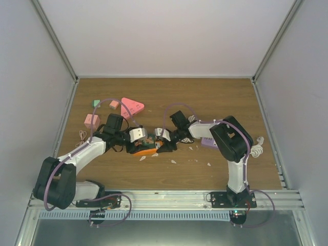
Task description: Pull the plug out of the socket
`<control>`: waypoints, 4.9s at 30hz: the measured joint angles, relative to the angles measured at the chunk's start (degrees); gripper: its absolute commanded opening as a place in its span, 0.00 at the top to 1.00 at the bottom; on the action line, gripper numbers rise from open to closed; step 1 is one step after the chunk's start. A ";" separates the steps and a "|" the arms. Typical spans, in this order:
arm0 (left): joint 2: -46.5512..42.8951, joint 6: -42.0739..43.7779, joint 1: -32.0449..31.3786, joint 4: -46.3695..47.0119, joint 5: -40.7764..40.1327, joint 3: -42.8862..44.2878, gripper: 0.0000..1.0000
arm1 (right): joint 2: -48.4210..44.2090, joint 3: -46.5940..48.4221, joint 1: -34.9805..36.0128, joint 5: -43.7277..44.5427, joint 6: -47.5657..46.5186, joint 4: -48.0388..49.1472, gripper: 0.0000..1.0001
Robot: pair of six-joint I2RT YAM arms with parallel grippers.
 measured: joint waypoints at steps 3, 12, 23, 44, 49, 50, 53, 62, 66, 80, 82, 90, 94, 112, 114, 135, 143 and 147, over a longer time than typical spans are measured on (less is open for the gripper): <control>0.11 -0.85 0.37 -0.07 2.08 1.14 0.55 | 0.00 0.02 0.09 0.17 0.20 0.00 0.90; -0.85 -0.02 2.27 -1.36 3.32 1.18 0.55 | 0.00 0.66 0.20 0.59 0.20 -1.07 0.41; -8.96 -0.76 4.83 -2.14 4.15 -3.21 0.55 | -0.57 2.82 0.42 4.02 0.74 -6.10 0.20; -9.84 -2.64 5.05 -1.40 5.01 -4.07 0.54 | -17.59 2.99 -8.94 11.65 -7.43 -15.78 0.22; -10.19 -2.82 5.09 -1.31 5.01 -4.07 0.54 | -18.23 2.99 -12.63 16.61 -12.02 -19.93 0.25; -10.25 -2.82 5.09 -1.31 5.01 -4.07 0.54 | -18.21 2.99 -12.72 17.53 -12.87 -20.94 0.25; -10.29 -2.82 5.09 -1.33 4.98 -4.07 0.54 | -17.97 3.50 -12.81 19.08 -15.02 -23.91 0.27; -10.67 -3.04 5.09 -1.29 4.96 -4.07 0.54 | -14.97 6.54 -13.14 22.05 -19.43 -29.86 0.31; -10.69 -3.04 5.09 -1.29 4.76 -4.07 0.54 | -12.83 7.10 -13.14 23.02 -20.20 -31.12 0.33; -11.45 -2.95 5.09 -1.25 3.98 -4.07 0.53 | -7.28 8.92 -14.80 27.63 -19.17 -28.70 0.58; -11.47 -2.95 5.09 -1.27 3.91 -4.07 0.53 | -6.60 9.38 -15.39 27.96 -19.02 -28.11 0.61; -11.47 -2.95 5.09 -1.27 3.89 -4.07 0.54 | -4.39 11.91 -20.85 28.00 -18.40 -26.05 0.65; -11.47 -2.95 5.09 -1.27 3.87 -4.07 0.54 | -3.89 12.50 -24.70 28.15 -18.23 -25.35 0.66; -11.47 -2.95 5.09 -1.27 3.78 -4.07 0.54 | -3.87 12.83 -45.13 29.73 -22.27 -25.20 0.68; -11.47 -2.97 5.09 -1.27 3.78 -4.07 0.54 | -3.87 12.83 -46.93 29.79 -23.26 -25.29 0.68; -11.13 -2.97 5.09 -1.25 3.78 -4.07 0.54 | -4.44 12.83 -61.20 30.86 -31.63 -26.40 0.58; -11.13 -3.13 5.09 -1.07 3.63 -4.07 0.54 | -6.49 16.26 -61.48 29.62 -31.41 -30.36 0.30; -11.13 -3.56 5.14 -0.68 2.89 -4.07 0.54 | -8.44 18.56 -61.33 28.00 -30.53 -32.28 0.21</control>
